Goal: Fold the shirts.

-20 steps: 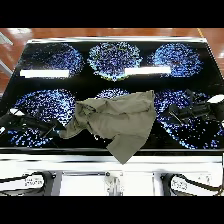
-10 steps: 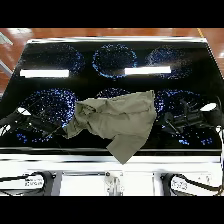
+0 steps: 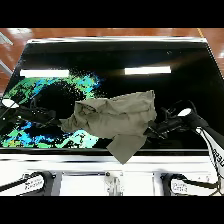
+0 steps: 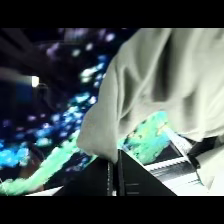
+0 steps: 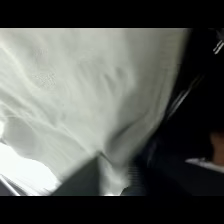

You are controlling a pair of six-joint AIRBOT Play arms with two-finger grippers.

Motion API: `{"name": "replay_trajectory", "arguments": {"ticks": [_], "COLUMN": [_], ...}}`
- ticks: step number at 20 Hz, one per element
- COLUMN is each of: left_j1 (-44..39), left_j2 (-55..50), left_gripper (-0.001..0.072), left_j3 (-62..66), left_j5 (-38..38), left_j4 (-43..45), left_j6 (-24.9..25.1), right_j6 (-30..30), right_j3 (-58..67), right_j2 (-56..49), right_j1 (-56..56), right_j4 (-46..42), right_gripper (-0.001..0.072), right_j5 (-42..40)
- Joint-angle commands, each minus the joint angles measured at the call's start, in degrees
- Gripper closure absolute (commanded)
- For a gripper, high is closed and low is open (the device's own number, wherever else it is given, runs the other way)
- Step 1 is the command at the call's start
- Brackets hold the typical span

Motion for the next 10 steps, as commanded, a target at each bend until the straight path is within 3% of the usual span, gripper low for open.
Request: {"name": "replay_trajectory", "arguments": {"ticks": [1, 3, 6, 8, 10], "left_j1": [0.24, 0.22, 0.24, 0.28, 0.28], "left_j2": [2.80, 4.02, 9.49, 14.64, 20.13], "left_gripper": [0.0671, 0.0671, 0.0671, 0.0671, 0.0670], "left_j3": [4.42, 10.10, 22.47, 33.31, 44.46], "left_j5": [-1.70, -5.05, -7.17, -4.57, 2.32], "left_j4": [-0.09, -0.13, -1.62, -2.67, -2.60], "left_j6": [0.02, -0.31, -1.07, -1.38, -4.33], "right_j6": [2.73, -2.01, -4.35, -6.91, -4.98], "right_j3": [-0.09, 1.95, 11.32, 22.86, 35.50], "right_j2": [-0.59, 1.77, 12.41, 22.14, 30.51], "right_j1": [5.70, 5.79, 5.66, 4.33, 1.49], "right_j4": [2.62, 6.99, 7.67, 7.21, 4.00], "right_gripper": [0.0663, 0.0665, 0.0665, 0.0665, 0.0665], "right_j5": [-0.55, 2.43, 3.65, 2.86, -0.83]}}
